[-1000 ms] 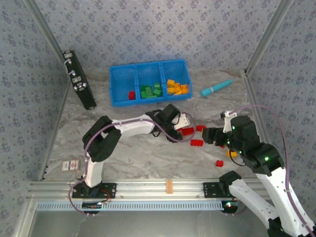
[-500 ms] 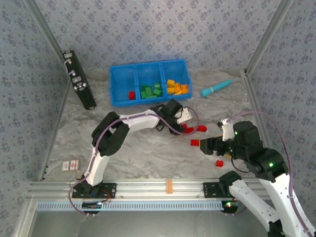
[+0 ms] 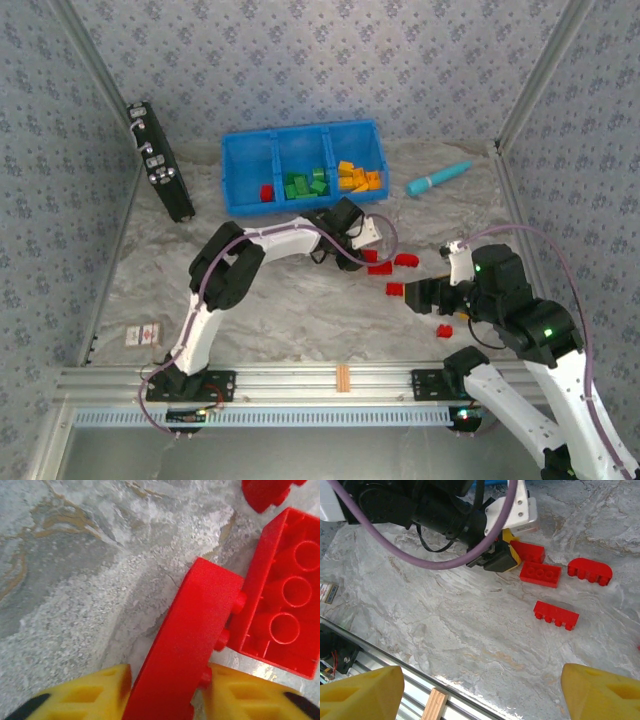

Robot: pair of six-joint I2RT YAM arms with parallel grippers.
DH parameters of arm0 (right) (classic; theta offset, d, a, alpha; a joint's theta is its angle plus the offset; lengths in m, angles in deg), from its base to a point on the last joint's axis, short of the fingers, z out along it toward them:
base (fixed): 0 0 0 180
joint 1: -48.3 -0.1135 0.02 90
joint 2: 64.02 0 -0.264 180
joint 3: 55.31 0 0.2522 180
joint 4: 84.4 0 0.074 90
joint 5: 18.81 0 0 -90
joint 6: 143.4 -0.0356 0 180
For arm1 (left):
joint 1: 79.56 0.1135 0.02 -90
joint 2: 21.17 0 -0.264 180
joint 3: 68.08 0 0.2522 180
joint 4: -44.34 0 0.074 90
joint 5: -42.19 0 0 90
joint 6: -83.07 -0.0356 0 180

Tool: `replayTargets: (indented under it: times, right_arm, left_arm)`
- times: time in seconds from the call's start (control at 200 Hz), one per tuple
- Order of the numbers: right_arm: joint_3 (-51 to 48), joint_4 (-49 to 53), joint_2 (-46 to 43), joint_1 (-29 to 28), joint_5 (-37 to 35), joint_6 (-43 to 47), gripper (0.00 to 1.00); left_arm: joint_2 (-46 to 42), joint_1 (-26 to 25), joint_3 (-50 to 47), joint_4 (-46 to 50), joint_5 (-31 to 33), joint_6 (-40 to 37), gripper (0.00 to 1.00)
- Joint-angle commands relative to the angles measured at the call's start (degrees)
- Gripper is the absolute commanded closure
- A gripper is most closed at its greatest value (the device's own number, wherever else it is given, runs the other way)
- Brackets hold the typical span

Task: Sort the legos into containers by color
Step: Pick up the lego from the center of the table.

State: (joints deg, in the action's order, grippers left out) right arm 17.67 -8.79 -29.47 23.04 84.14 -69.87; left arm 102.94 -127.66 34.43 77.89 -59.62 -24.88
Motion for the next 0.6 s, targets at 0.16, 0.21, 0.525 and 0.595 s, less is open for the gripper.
replayTargets:
  times: [0.16,0.21,0.525,0.595]
  right_arm:
    - [4.8,0.7,2.0,0.3,0.9,1.3,0.16]
    - [5.5,0.5,2.6,0.3,0.5,1.7,0.16]
    - [12.6,-2.8,7.3,0.5,-2.9,6.1,0.14]
    - [13.4,-3.9,8.3,0.6,-3.1,6.9,0.14]
  left_arm:
    - [1.9,0.0,2.9,2.2,-3.5,-1.2,0.83]
    - [1.9,0.1,2.8,2.3,-3.4,-1.0,0.87]
    - [-5.8,4.7,1.7,5.7,4.5,4.1,1.0]
    - [-10.0,6.4,1.3,7.4,7.0,5.0,1.0]
